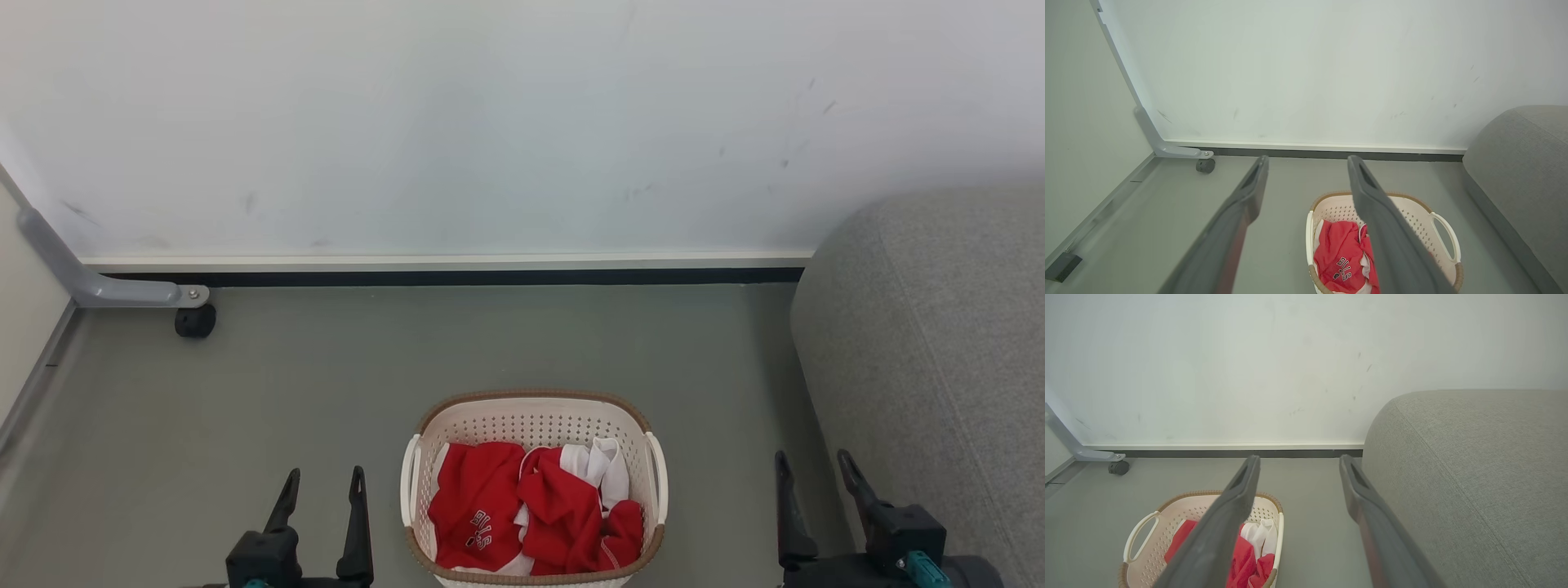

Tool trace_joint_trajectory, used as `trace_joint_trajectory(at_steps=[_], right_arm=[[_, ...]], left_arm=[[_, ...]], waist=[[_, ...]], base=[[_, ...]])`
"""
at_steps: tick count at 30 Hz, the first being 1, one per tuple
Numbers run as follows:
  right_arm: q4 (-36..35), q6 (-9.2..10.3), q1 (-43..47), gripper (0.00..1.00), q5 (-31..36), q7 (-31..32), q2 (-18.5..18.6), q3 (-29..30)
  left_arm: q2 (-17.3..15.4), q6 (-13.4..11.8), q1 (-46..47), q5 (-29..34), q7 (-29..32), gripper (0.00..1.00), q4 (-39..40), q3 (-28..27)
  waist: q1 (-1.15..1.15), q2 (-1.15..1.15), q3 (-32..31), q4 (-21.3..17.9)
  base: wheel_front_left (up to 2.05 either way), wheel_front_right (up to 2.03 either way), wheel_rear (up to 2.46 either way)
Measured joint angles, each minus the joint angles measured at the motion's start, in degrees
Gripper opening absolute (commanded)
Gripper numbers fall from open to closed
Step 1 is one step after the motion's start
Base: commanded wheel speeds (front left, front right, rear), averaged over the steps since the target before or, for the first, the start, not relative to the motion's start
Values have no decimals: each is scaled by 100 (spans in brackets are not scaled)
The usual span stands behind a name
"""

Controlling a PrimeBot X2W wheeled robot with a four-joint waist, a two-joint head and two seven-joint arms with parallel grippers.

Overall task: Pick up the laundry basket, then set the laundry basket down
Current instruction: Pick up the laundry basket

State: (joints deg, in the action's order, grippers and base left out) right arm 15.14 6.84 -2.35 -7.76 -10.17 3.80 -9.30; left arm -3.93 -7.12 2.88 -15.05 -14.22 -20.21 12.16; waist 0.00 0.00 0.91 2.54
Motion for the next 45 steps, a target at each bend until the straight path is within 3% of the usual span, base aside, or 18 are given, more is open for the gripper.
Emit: trace_joint_trajectory(at_steps=[25,45], right_arm=[[-218,-27,-218,100,-27,60,31,24],[-289,-29,-1262,100,-16,105,110,90]], left_arm=[[4,9,318,-2,57,100,153,49],[-10,121,1428,-2,153,100,129,46]], waist=[[1,0,918,-38],[2,1,2400,-93]], base=[[0,0,0],[0,0,0]])
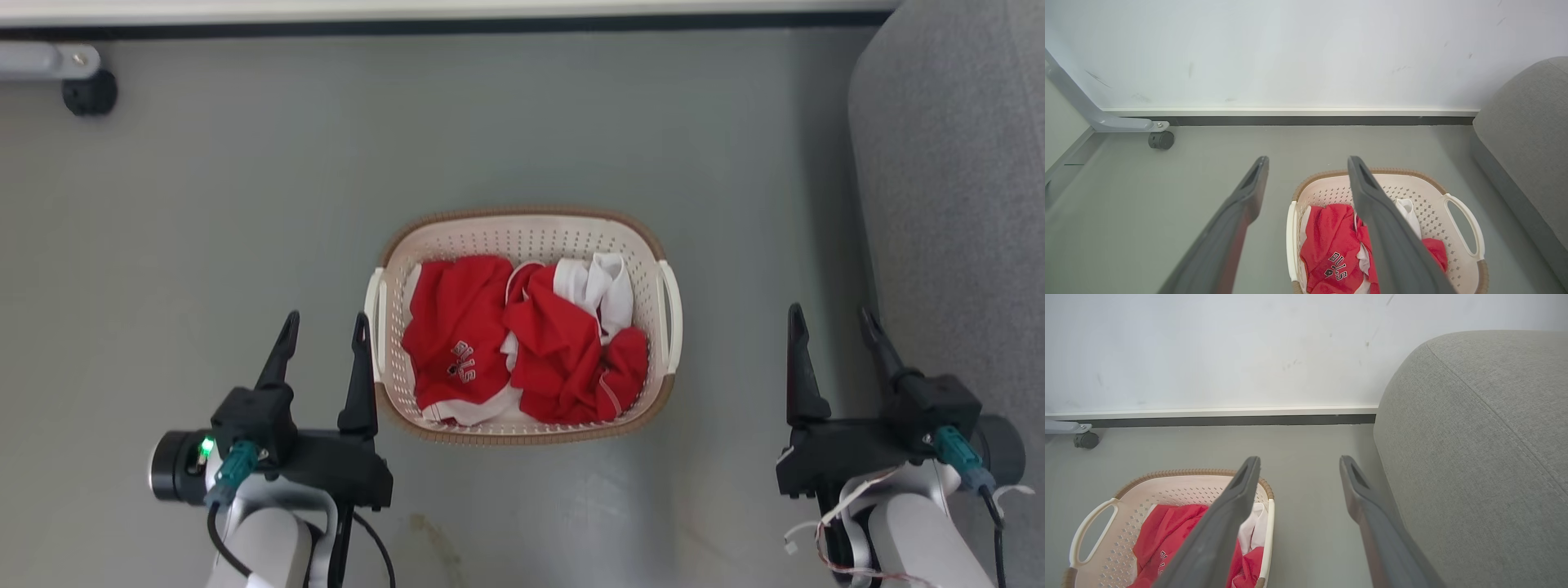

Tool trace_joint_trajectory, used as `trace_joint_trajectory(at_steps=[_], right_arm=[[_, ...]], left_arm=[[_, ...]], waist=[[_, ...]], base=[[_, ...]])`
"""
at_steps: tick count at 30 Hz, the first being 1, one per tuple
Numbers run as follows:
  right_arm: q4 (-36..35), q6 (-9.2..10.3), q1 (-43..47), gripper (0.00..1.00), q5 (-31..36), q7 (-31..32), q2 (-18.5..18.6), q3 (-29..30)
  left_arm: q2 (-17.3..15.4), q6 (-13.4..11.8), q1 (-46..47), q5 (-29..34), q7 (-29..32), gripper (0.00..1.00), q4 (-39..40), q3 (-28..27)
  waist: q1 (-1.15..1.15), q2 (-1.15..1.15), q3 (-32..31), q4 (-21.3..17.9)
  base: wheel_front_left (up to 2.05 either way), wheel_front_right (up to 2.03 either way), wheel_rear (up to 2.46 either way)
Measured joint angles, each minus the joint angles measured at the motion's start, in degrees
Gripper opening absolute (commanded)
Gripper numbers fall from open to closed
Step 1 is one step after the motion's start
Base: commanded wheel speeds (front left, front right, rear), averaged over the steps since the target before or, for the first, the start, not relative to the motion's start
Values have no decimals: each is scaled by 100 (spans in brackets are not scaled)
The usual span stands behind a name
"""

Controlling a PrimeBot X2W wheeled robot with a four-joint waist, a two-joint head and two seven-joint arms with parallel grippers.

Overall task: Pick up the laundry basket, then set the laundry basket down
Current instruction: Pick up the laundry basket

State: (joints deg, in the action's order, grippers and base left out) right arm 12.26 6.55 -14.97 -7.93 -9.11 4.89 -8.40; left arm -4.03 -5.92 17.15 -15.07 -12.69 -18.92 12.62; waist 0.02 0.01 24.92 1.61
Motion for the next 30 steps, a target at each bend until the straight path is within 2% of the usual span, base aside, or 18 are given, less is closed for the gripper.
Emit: trace_joint_trajectory(at_steps=[30], right_arm=[[428,-4,-1217,100,45,-112,85,51]], left_arm=[[45,241,1411,1,-9,100,-477,97]], waist=[[-1,1,1782,23]], base=[[0,0,0]])
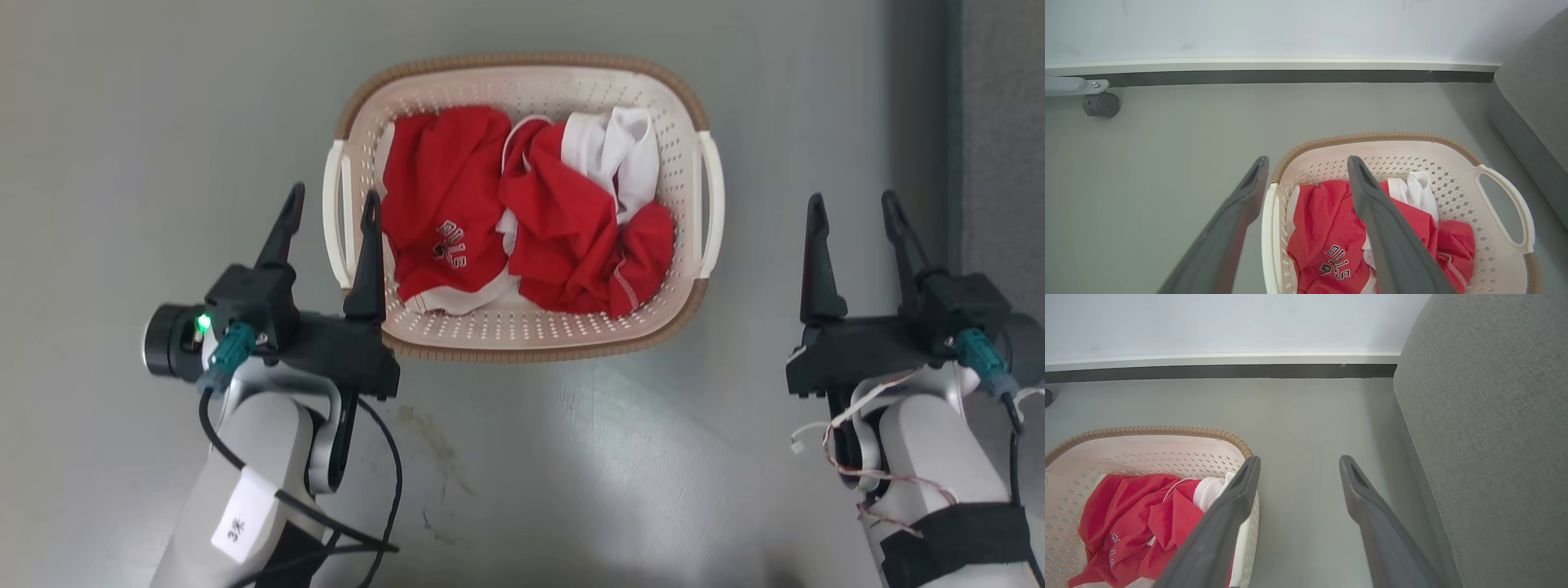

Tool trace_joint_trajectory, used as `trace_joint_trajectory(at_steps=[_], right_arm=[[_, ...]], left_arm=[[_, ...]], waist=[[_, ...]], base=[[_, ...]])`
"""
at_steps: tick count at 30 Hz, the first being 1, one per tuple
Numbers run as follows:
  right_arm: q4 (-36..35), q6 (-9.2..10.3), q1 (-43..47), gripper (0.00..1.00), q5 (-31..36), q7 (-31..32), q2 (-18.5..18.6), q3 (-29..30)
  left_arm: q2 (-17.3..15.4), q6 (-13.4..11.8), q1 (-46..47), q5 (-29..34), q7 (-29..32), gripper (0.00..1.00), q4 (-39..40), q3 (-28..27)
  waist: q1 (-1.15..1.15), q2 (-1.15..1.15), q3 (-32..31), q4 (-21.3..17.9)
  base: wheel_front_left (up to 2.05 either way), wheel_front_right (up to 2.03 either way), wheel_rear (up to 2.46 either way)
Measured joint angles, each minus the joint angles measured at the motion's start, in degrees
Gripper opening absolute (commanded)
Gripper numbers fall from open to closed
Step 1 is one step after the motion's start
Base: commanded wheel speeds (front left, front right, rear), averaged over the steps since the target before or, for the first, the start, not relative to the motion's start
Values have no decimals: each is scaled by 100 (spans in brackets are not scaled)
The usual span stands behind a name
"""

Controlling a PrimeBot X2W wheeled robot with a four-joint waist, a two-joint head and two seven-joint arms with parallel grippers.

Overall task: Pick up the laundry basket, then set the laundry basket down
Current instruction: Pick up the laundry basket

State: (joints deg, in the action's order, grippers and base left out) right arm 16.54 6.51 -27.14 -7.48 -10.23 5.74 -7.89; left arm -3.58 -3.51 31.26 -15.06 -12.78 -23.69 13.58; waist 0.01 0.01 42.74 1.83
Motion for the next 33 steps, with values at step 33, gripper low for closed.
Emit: trace_joint_trajectory(at_steps=[33], right_arm=[[1575,-208,-1397,100,80,-109,-4,-315]], left_arm=[[109,303,1402,-97,-51,100,-1968,178]], waist=[[-1,-1,843,326]], base=[[0,0,0]])
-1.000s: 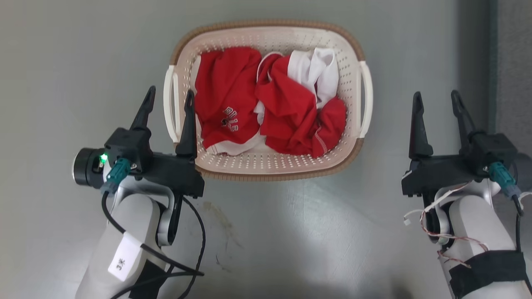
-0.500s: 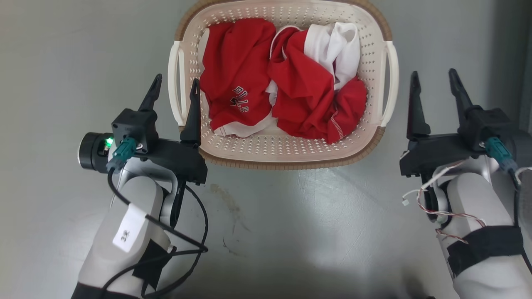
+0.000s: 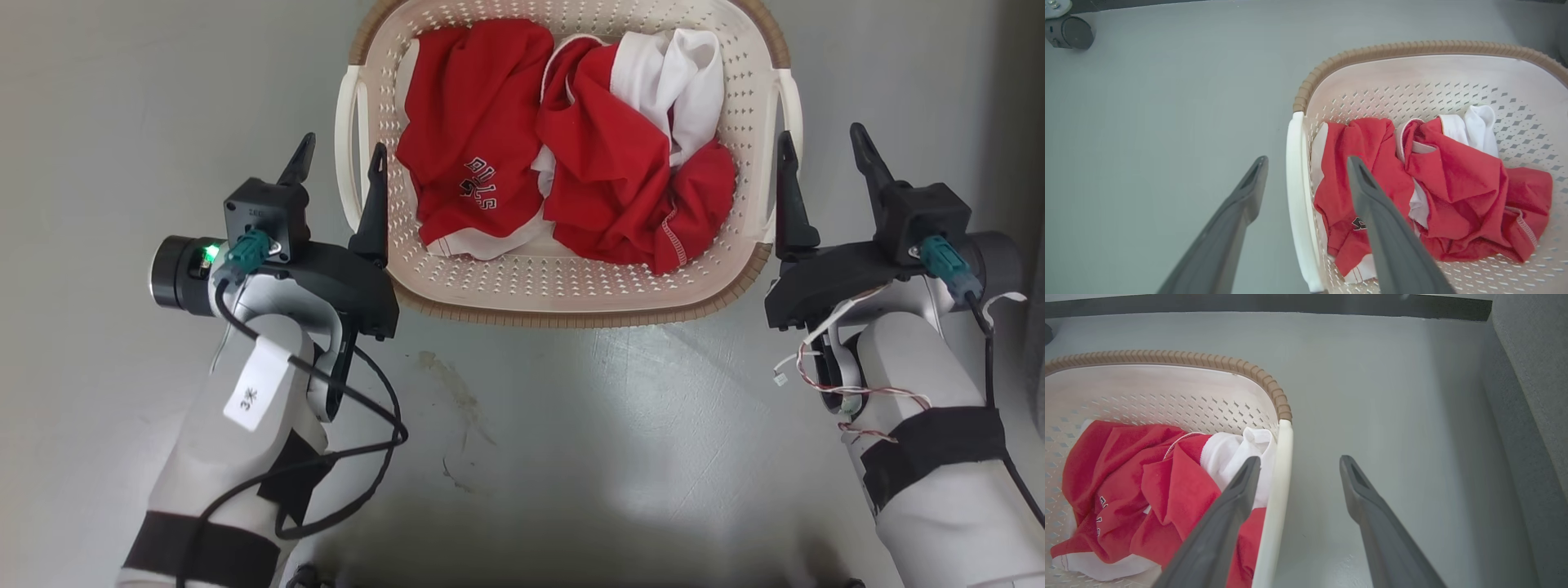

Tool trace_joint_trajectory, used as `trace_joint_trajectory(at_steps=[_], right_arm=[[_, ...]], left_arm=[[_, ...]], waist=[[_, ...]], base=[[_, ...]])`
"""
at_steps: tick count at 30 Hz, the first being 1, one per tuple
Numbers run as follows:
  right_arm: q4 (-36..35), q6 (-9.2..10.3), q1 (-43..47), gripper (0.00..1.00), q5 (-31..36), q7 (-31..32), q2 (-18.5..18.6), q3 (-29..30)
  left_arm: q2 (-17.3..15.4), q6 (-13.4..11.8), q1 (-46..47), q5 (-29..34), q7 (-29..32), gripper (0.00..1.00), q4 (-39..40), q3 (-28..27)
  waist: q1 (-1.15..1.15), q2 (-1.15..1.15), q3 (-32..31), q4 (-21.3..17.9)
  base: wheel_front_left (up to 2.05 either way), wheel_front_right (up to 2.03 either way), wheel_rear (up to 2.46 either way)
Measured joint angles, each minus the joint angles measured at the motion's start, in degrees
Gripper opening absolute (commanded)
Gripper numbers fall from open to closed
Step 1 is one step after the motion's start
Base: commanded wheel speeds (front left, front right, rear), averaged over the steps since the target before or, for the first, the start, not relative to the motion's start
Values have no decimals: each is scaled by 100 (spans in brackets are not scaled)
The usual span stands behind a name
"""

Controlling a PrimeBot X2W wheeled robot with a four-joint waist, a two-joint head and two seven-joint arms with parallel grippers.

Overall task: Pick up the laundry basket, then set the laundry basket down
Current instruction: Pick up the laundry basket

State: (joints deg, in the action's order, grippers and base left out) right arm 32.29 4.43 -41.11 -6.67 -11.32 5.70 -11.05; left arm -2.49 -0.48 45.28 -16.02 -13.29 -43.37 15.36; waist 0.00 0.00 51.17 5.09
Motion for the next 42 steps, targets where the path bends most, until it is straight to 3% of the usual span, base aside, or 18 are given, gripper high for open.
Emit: trace_joint_trajectory(at_steps=[26,27,28,42], right_arm=[[1491,-116,-1012,100,14,-86,-81,-229],[1532,-116,-1026,80,14,-88,-83,-232],[1589,-116,-1043,0,14,-88,-86,-236],[2196,-143,-1354,0,-7,-136,-192,-296]], left_arm=[[67,314,989,-29,41,100,-1561,88],[69,352,995,-53,41,84,-1612,92],[74,356,998,-56,41,0,-1653,96],[227,558,1112,-245,41,0,-2129,178]], waist=[[0,-1,342,93],[0,-1,346,97],[0,-1,350,100],[1,-1,261,97]], base=[[0,0,0],[0,0,0],[0,0,0],[0,0,0]])
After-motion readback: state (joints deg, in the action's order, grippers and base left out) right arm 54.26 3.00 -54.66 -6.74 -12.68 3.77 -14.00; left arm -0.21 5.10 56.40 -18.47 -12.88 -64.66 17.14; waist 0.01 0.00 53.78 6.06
